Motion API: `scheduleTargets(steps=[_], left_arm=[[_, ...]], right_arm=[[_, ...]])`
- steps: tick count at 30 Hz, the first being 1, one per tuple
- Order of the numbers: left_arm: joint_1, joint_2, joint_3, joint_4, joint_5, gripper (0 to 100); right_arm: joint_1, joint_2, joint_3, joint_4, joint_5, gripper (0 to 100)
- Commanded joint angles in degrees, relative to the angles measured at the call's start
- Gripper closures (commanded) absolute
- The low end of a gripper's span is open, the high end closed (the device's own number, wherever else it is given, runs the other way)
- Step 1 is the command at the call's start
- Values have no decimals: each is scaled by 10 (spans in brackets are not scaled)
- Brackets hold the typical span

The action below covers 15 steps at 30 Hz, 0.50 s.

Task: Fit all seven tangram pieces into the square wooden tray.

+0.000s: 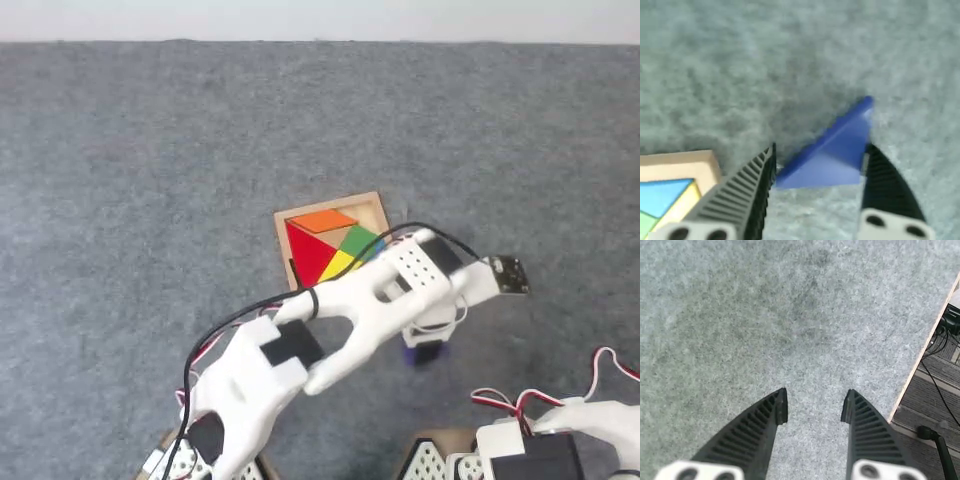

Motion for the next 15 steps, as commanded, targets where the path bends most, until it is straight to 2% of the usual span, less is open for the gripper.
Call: scheduleTargets(steps=[1, 6, 9, 12, 15], left_arm=[[-25, 15, -45, 0, -18, 813], [-36, 59, -98, 4, -18, 818], [-32, 66, -133, 14, -16, 865], [-28, 66, -187, 52, -15, 892], [-29, 66, -255, 105, -3, 861]], right_arm=[[-2, -28, -4, 0, 10, 808], [-2, -28, -4, 0, 11, 808], [-2, -28, -4, 0, 11, 808], [-2, -28, -5, 0, 11, 808], [-2, -29, -8, 0, 11, 808]])
